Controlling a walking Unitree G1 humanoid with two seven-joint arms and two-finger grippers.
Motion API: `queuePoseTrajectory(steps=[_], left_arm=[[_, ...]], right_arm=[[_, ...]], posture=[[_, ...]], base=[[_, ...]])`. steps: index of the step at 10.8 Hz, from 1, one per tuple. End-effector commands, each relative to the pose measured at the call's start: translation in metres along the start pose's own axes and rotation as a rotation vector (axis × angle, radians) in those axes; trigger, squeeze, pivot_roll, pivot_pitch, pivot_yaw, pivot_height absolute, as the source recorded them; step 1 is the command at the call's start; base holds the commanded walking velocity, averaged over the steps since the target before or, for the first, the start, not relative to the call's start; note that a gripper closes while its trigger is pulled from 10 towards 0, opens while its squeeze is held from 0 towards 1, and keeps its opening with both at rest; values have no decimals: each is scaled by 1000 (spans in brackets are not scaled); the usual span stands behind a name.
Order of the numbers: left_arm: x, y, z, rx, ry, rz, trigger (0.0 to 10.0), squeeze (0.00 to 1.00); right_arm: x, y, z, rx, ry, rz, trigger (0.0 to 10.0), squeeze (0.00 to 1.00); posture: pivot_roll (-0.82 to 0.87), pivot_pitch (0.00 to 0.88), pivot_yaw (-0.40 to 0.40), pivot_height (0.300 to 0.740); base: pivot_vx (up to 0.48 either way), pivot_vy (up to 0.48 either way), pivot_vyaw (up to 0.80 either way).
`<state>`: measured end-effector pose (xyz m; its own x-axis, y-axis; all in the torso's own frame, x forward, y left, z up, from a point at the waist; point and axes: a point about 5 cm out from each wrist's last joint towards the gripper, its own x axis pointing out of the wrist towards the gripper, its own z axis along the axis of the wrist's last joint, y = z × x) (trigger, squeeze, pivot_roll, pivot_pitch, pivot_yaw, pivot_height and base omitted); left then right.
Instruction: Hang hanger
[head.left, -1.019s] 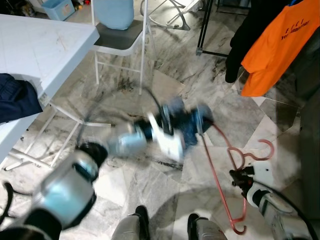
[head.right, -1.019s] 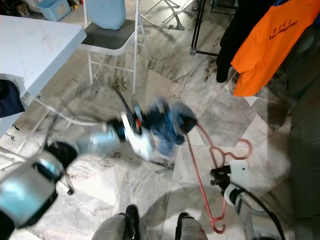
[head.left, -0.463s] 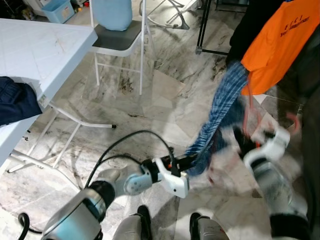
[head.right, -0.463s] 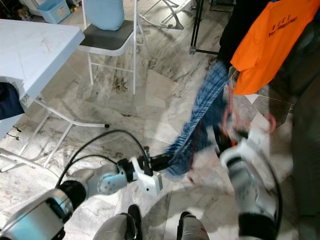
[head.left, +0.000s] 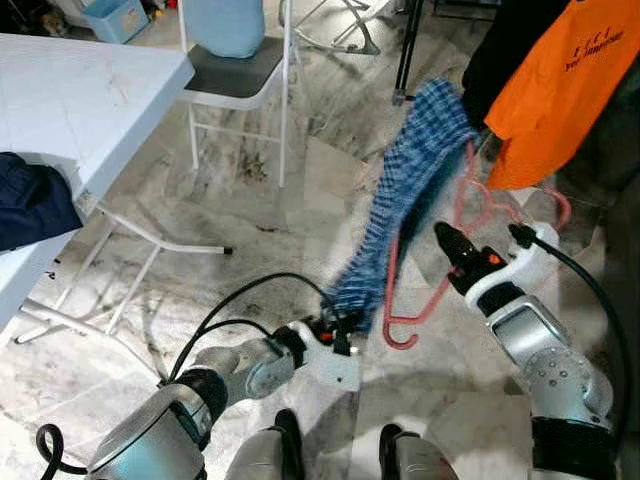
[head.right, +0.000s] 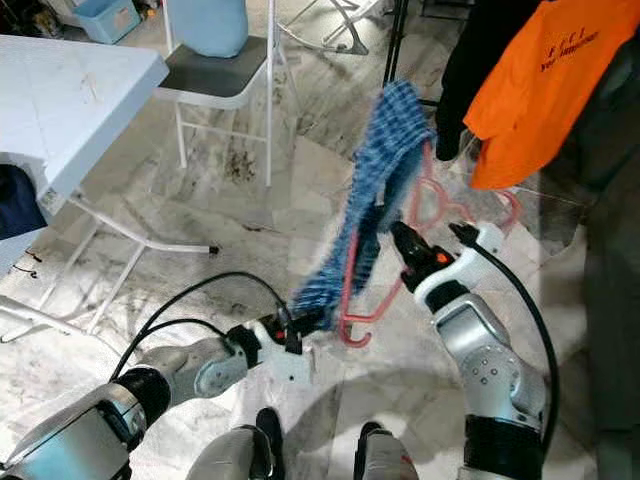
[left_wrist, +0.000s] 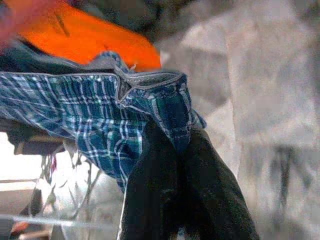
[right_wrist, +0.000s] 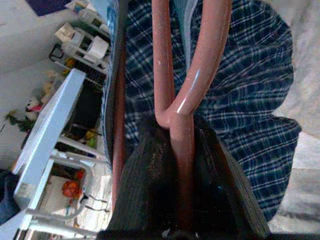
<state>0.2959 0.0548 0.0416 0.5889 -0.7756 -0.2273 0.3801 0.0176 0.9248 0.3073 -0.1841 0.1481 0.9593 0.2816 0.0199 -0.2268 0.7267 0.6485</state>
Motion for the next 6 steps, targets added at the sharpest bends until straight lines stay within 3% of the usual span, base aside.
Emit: queuePoseTrajectory(steps=[1, 3, 4, 6], left_arm=[[-5, -10, -2, -30, 22, -30, 10000, 0], [6, -1, 18, -125, -75, 42, 10000, 0], [11, -1, 29, -160, -124, 52, 10000, 0], [23, -7, 50, -203, -164, 20, 10000, 0]], right_arm=[[1, 6, 8, -70, -37, -1, 10000, 0], [1, -18, 25, -356, -168, -257, 10000, 0], [5, -18, 33, -384, -231, -304, 10000, 0], [23, 2, 36, -477, -308, -278, 10000, 0]], posture=[[-101, 250, 92, 740], [-106, 256, 94, 740], [-106, 256, 94, 740], [-104, 265, 103, 740]], base=[[0, 0, 0], [0, 0, 0], [0, 0, 0], [0, 0, 0]])
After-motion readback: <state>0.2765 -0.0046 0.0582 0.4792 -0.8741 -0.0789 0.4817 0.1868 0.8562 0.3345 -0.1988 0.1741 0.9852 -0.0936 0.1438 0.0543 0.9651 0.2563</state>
